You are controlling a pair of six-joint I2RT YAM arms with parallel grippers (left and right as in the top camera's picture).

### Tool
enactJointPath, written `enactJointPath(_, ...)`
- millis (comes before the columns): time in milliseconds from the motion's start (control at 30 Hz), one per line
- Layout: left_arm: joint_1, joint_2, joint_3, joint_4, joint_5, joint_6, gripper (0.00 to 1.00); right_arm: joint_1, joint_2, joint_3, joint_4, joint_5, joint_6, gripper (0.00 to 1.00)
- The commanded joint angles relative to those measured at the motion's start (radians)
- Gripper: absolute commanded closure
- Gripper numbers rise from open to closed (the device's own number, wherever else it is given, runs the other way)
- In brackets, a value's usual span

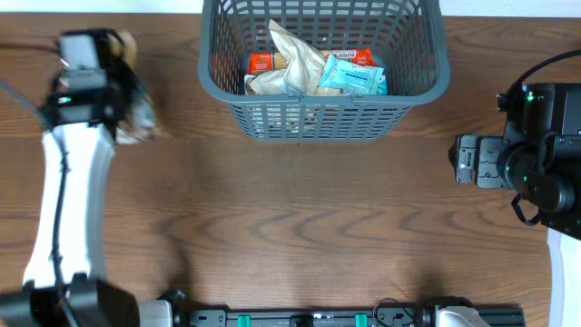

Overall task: Pack container
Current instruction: 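Carry the pouch over the basket and release it inside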

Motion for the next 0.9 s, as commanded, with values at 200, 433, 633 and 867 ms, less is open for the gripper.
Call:
enactJointPath(200,-0.005,-0.119,0.089,0.267,0.362,0.302,0.94,-0.009,0.001,-0.003,0.0,-0.013,-0.007,0.02)
enactJointPath(433,-0.027,-0.097,0.089,0.628,0.8,0.24,0.95,-0.009,0.001,-0.003,-0.003,-0.034,-0.007,0.01)
enactJointPath(633,-0.154,-0.004,0.089,0.724,0.923,0.234,0.94,-0.009,0.001,-0.003,-0.001,-0.034,-0.007,0.01)
enactJointPath(867,-0.332,0.13,0.089,0.705,0.927,0.234,0.94,-0.009,0.001,-0.003,-0.011,-0.034,-0.008,0.01)
